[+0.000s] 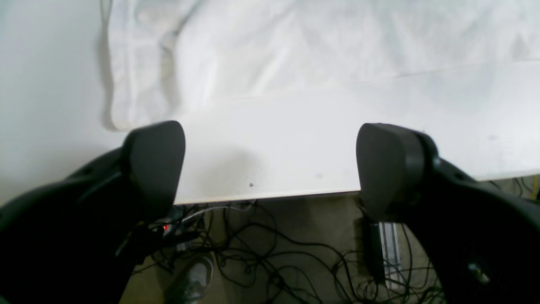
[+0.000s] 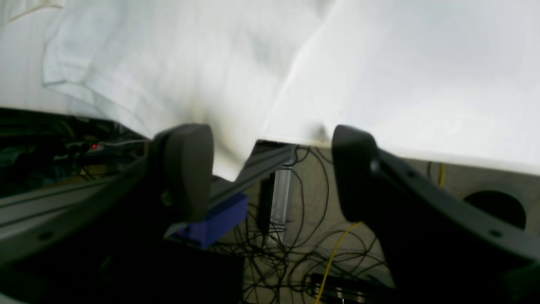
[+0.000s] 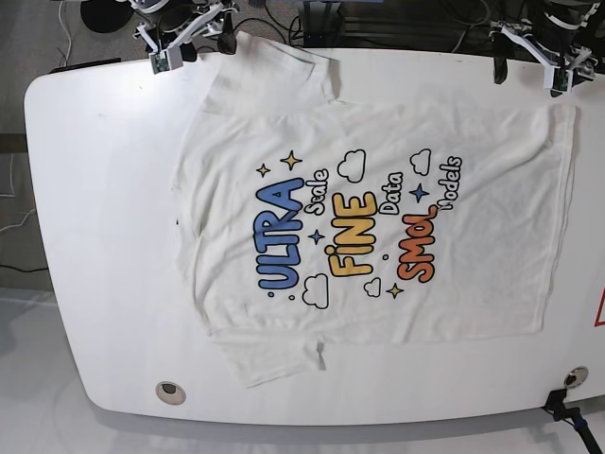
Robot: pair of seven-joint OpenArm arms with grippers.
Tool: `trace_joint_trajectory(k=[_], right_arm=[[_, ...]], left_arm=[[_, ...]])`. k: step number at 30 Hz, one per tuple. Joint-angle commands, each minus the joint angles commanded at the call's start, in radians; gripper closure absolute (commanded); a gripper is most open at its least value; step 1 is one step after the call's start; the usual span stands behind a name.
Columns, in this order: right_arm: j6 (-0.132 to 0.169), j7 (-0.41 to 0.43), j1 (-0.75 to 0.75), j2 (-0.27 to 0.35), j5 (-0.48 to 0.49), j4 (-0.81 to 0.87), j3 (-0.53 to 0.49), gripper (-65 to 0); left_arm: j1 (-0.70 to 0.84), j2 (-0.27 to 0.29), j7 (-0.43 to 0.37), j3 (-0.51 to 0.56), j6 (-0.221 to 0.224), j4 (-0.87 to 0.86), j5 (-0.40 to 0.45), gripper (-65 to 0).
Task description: Fold the T-shirt properly
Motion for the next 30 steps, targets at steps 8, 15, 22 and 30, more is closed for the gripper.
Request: trace_joint_trajectory(k=[8, 15, 22, 30], right_arm=[[0.002, -0.006, 0.04, 0.0, 0.032, -0.008, 0.009, -42.4], [0.003, -0.193, 0.158, 0.005, 0.215, -0.012, 0.12, -42.4], [0.038, -0.259, 0.175, 0.005, 0.31, -0.068, 0.161, -42.5], [0.083, -0.261, 0.173, -0.002, 0.315, -0.172, 0.155, -42.5]], left_arm=[[-0.012, -0.012, 0.015, -0.023, 0.0, -0.008, -0.018, -60.9], [-0.08, -0.049, 0.196, -0.132, 0.0, -0.009, -0.166, -60.9], [-0.115, -0.083, 0.267, -0.181, 0.0, -0.046, -0.198, -60.9], [-0.114, -0.095, 0.267, -0.181, 0.0, -0.057, -0.198, -60.9]])
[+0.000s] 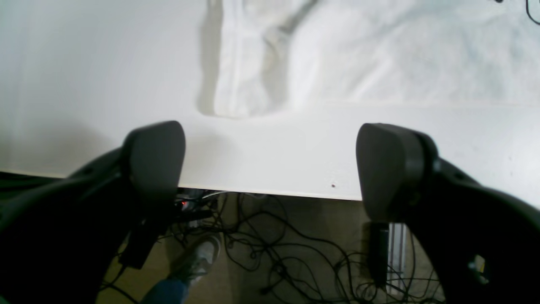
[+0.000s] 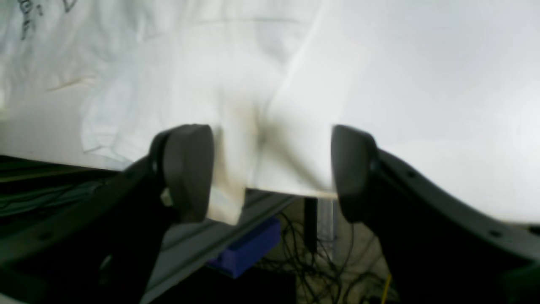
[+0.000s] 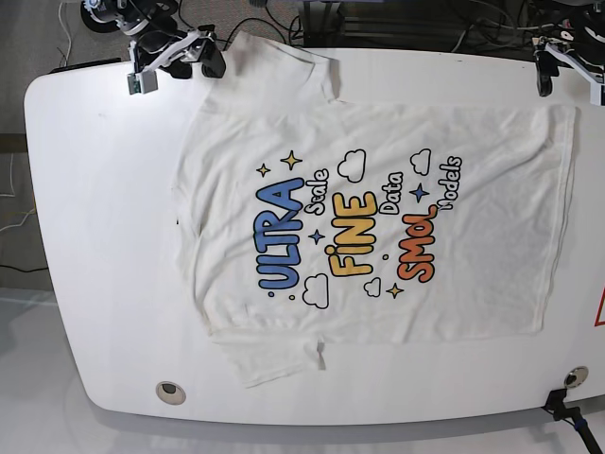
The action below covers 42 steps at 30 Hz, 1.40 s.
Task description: Fold the T-shirt properly
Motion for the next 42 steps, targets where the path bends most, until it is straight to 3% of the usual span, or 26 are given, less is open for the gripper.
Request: trace_joint_trajectory(k=[2, 16, 24, 26, 30, 35, 39, 42], right_arm=[[0.012, 0.0, 0.002, -0.002, 0.0, -0.023, -0.002, -42.5], [0.006, 0.0, 0.0, -0.041, -0.002, -0.043, -0.157, -42.5], [0.006, 0.0, 0.015, -0.04, -0.003, -0.043, -0.158, -42.1], [0.006, 0.0, 0.021, -0.04, -0.006, -0.043, -0.158, -38.3], [0.006, 0.0, 0.028, -0.037, -0.003, -0.043, -0.158, -19.7], [0.006, 0.0, 0.041, -0.037, -0.008, -0.043, -0.158, -1.5], [0.006, 0.0, 0.044, -0.035, -0.008, -0.043, -0.158, 0.0], [0.006, 0.0, 0.046, -0.035, -0.009, -0.043, -0.158, 0.0]], left_arm=[[0.0, 0.0, 0.0, 0.0, 0.0, 0.0, 0.0, -60.9], [-0.002, -0.002, 0.0, 0.002, 0.0, -0.034, 0.0, -60.9], [-0.002, -0.002, 0.0, 0.0, 0.0, -0.035, 0.002, -60.9], [-0.003, -0.002, 0.0, 0.0, 0.0, -0.037, 0.002, -60.9], [-0.003, -0.002, 0.0, 0.0, 0.0, -0.037, 0.002, -60.9], [-0.029, -0.002, 0.009, -0.015, 0.0, -0.064, 0.002, -60.9], [-0.081, -0.002, 0.101, -0.092, 0.0, -0.098, 0.0, -60.9], [-0.091, -0.026, 0.12, -0.106, 0.0, -0.104, 0.0, -60.9]])
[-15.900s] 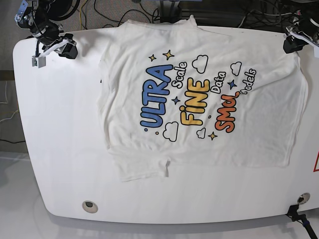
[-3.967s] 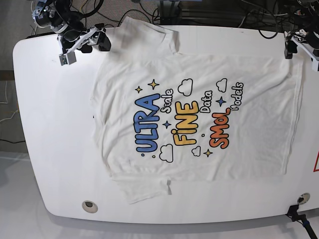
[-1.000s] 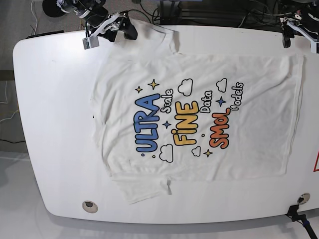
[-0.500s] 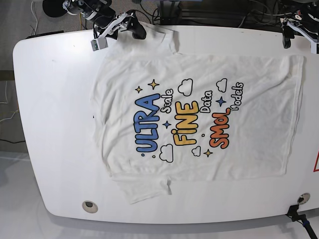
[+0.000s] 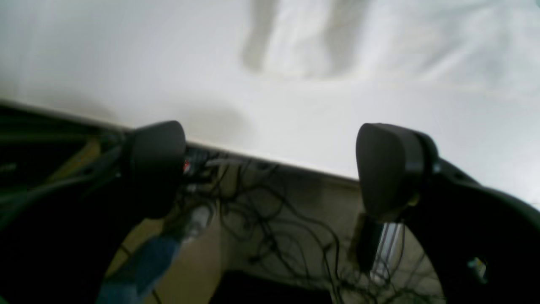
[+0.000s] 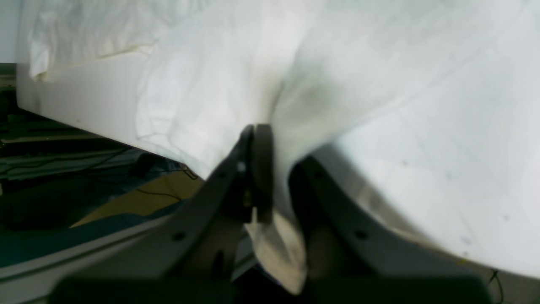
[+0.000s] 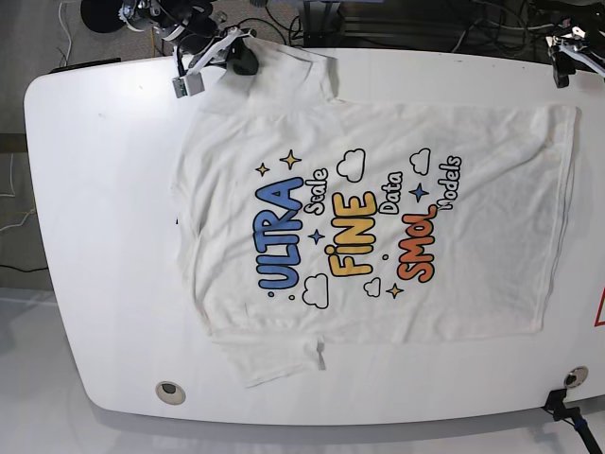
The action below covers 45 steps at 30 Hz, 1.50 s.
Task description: Fold the T-shirt properly
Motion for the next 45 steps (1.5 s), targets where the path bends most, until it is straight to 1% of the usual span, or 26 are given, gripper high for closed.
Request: trace_joint_trajectory(k=[4, 7, 9, 11, 13, 14, 16, 18, 21, 23, 28, 34, 38, 39, 42, 45], right_arm=[[0.0, 0.0, 0.0, 0.0, 0.0, 0.0, -0.002, 0.0], [0.0, 0.0, 0.0, 0.0, 0.0, -0.002, -0.002, 0.0], [0.0, 0.0, 0.0, 0.0, 0.0, -0.002, -0.002, 0.0], [0.0, 0.0, 0.0, 0.0, 0.0, -0.002, -0.002, 0.0], [0.0, 0.0, 0.0, 0.0, 0.0, -0.002, -0.003, 0.0], [0.0, 0.0, 0.0, 0.0, 0.0, -0.002, -0.003, 0.0], [0.0, 0.0, 0.0, 0.0, 0.0, -0.002, -0.003, 0.0], [0.0, 0.0, 0.0, 0.002, 0.0, -0.002, -0.003, 0.0], [0.0, 0.0, 0.0, 0.012, 0.0, -0.002, -0.005, 0.0], [0.0, 0.0, 0.0, 0.012, 0.0, -0.002, -0.005, 0.0], [0.0, 0.0, 0.011, 0.014, 0.0, -0.002, -0.005, 0.0], [0.0, 0.0, 0.012, 0.014, 0.0, -0.002, -0.005, 0.0], [0.0, 0.0, 0.014, 0.014, 0.0, -0.002, -0.005, 0.0], [0.0, 0.0, 0.014, 0.014, 0.0, -0.003, -0.005, 0.0], [0.0, 0.0, 0.028, 0.014, 0.0, -0.049, -0.006, 0.0], [0.0, 0.0, 0.035, 0.014, 0.0, -0.095, -0.006, 0.0]], left_arm=[[-0.012, 0.0, 0.0, 0.0, 0.0, -0.009, -0.002, -60.9], [-0.041, -0.002, 0.0, 0.0, 0.0, -0.069, -0.017, -60.9], [-0.046, -0.011, 0.0, 0.0, 0.0, -0.114, -0.052, -60.9], [-0.048, -0.034, 0.0, 0.0, 0.0, -0.147, -0.1, -60.9], [-0.064, -0.038, 0.0, 0.003, 0.0, -0.195, -0.144, -60.9], [-0.081, -0.038, 0.0, 0.003, 0.0, -0.213, -0.152, -60.9], [-0.104, -0.048, 0.0, 0.005, 0.0, -0.25, -0.152, -60.9], [-0.12, -0.071, 0.0, 0.005, 0.0, -0.285, -0.153, -60.9], [-0.161, -0.08, 0.0, 0.006, 0.0, -0.351, -0.152, -60.9], [-0.189, -0.101, 0.0, 0.021, 0.0, -0.391, -0.152, -60.9], [-0.218, -0.103, 0.0, 0.072, 0.0, -0.463, -0.155, -60.9], [-0.238, -0.097, 0.0, 0.137, 0.0, -0.471, -0.155, -60.9], [-0.242, -0.094, 0.002, 0.161, 0.0, -0.471, -0.157, -60.9], [-0.244, -0.089, 0.012, 0.161, 0.0, -0.471, -0.157, -60.9], [-0.262, -0.089, 0.089, 0.158, 0.0, -0.47, -0.166, -60.9], [-0.27, -0.089, 0.12, 0.158, 0.0, -0.468, -0.186, -60.9]])
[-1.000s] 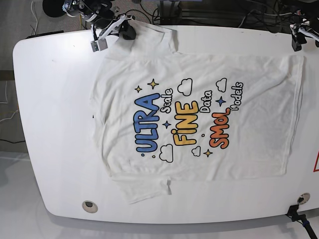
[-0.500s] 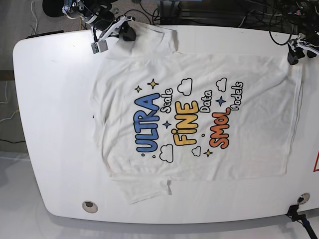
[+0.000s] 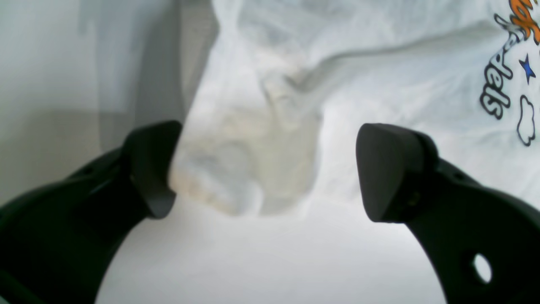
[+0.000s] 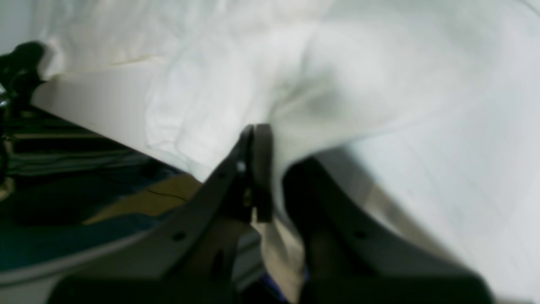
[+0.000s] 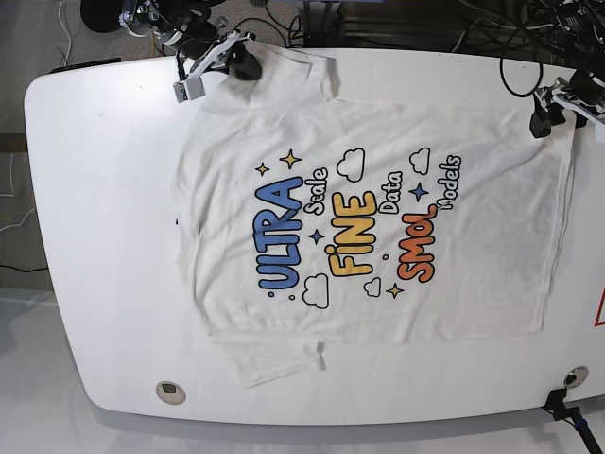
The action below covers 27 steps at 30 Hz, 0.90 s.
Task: Fold the T-shirt properly
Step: 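Pinch the shoulder edges with both grippers at the collar side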
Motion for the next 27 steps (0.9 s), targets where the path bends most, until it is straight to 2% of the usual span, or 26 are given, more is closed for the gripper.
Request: trace_joint_trajectory(k=[9, 10, 12, 15, 16, 17, 19, 27], right_arm=[[0.0, 0.0, 0.002, 0.0, 0.006, 0.003, 0.0, 0.0], [0.0, 0.0, 0.005, 0.0, 0.006, 0.003, 0.0, 0.0], [0.0, 0.0, 0.006, 0.0, 0.006, 0.003, 0.0, 0.0], [0.0, 0.0, 0.006, 0.002, 0.006, 0.003, 0.0, 0.0], [0.0, 0.0, 0.006, 0.002, 0.006, 0.003, 0.0, 0.0], [0.0, 0.0, 0.006, 0.002, 0.006, 0.003, 0.0, 0.0], [0.0, 0.0, 0.006, 0.002, 0.006, 0.003, 0.0, 0.0], [0.002, -0.002, 0.0, 0.002, 0.009, 0.025, 0.0, 0.0]], left_arm=[[-0.003, 0.0, 0.006, -0.002, 0.0, 0.002, 0.002, -60.8], [-0.003, 0.0, 0.006, -0.002, 0.0, 0.002, 0.002, -58.6], [-0.005, 0.0, 0.005, -0.002, 0.0, 0.002, 0.002, -44.7], [-0.021, 0.0, 0.005, -0.003, 0.0, -0.002, 0.002, -15.1], [-0.028, 0.0, 0.005, -0.003, 0.0, -0.002, 0.002, -8.3], [-0.034, 0.0, 0.005, -0.014, 0.0, -0.002, 0.002, -4.4], [-0.051, 0.0, 0.005, -0.046, 0.0, -0.002, 0.006, 0.0], [-0.051, -0.003, 0.008, -0.071, 0.0, 0.003, 0.006, 0.0]])
